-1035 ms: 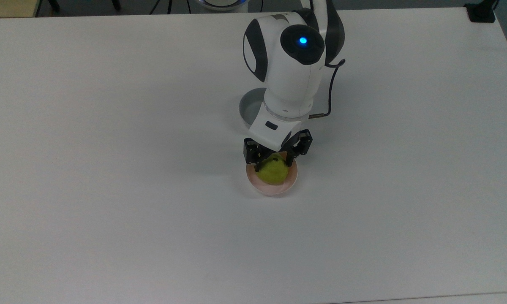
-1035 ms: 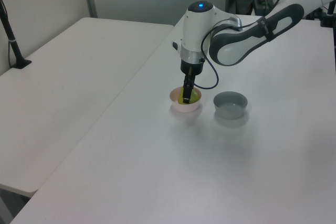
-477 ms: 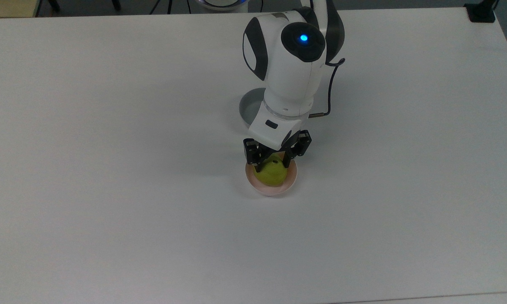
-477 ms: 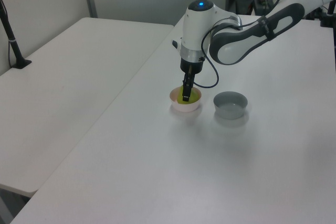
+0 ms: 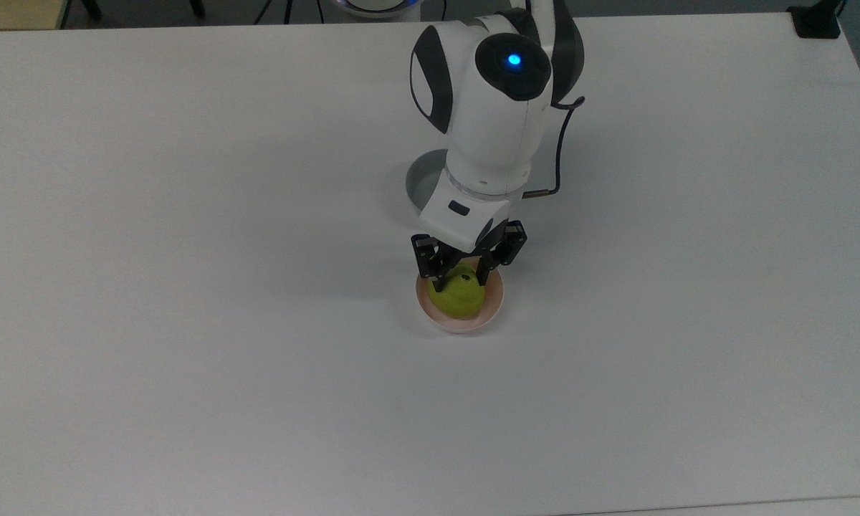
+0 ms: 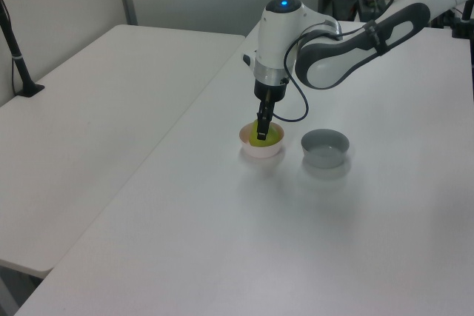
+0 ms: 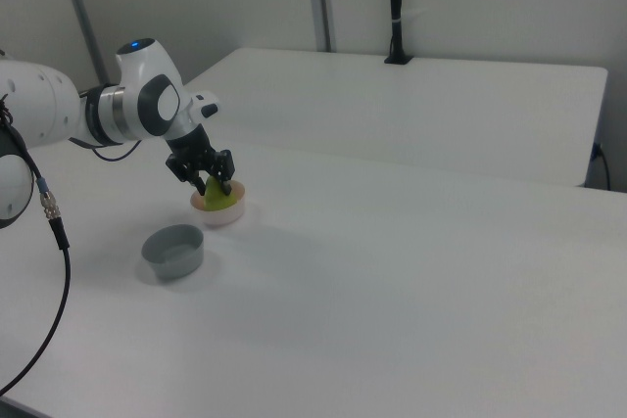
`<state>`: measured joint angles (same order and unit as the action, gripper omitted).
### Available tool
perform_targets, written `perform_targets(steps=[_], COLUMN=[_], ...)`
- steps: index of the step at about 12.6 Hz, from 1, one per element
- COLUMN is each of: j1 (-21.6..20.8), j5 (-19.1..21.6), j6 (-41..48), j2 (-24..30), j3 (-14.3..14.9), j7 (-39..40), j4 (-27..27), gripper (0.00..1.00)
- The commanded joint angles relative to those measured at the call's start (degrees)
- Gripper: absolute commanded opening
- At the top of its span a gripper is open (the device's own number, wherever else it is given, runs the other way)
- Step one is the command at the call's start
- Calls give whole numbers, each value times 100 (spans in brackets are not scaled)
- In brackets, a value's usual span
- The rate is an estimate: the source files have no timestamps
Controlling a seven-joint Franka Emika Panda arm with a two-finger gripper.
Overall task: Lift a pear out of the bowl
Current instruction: 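Close the gripper around the green pear inside the pink bowl, then lift the pear out of the pink bowl and carry it away from the bowls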
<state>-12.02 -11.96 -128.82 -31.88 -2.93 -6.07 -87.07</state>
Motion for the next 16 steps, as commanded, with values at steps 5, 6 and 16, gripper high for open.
perform_targets(steps=[5,6,16], j1=[-46,-46,16], j5=[-70,-61,106], j6=[314,349,1226], j2=[261,270,1157], j3=[38,38,72], j7=[-78,-78,-43], j4=[-91,-91,84], gripper=[29,29,29])
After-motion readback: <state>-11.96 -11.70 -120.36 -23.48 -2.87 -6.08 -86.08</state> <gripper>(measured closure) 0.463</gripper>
